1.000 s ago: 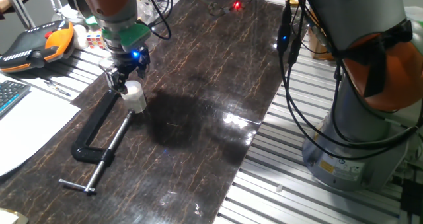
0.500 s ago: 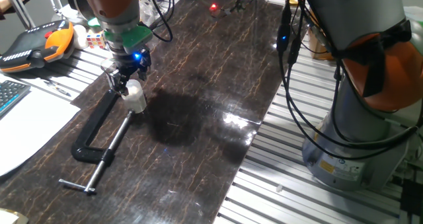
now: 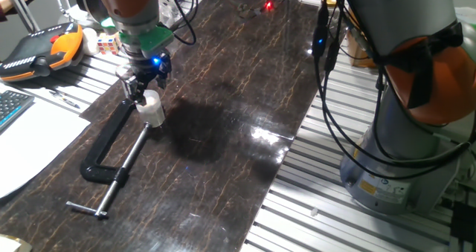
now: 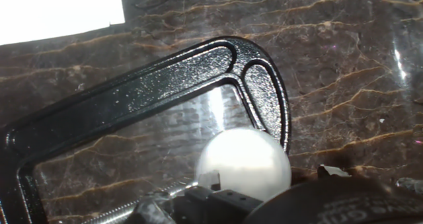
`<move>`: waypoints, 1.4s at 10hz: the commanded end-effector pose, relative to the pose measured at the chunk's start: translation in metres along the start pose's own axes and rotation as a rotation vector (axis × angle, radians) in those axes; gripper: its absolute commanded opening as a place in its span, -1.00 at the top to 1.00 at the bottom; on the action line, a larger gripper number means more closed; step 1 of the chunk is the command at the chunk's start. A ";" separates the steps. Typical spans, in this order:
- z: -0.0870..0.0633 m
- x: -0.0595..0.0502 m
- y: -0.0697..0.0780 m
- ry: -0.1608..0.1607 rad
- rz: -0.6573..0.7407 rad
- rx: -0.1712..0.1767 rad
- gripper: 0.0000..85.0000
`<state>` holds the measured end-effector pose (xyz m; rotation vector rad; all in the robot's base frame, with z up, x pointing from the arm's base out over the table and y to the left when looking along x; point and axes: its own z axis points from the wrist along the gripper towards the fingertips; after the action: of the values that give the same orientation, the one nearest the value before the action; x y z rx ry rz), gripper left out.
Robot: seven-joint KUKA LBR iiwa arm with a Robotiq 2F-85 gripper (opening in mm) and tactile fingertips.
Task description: Screw the lid onto the jar
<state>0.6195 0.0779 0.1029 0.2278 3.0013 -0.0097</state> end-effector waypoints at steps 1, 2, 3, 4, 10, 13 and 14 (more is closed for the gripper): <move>0.000 0.000 -0.001 0.000 -0.001 0.000 -0.73; 0.002 0.001 -0.004 0.000 -0.003 -0.001 -0.73; 0.002 0.001 -0.005 0.000 -0.002 -0.003 -0.73; 0.002 0.000 -0.006 0.001 -0.004 -0.004 -0.73; 0.004 -0.001 -0.013 -0.004 -0.007 -0.005 -0.73; 0.005 -0.002 -0.016 -0.004 -0.007 -0.005 -0.73; 0.005 -0.002 -0.016 -0.004 -0.007 -0.005 -0.73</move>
<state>0.6195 0.0614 0.0983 0.2168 2.9977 -0.0029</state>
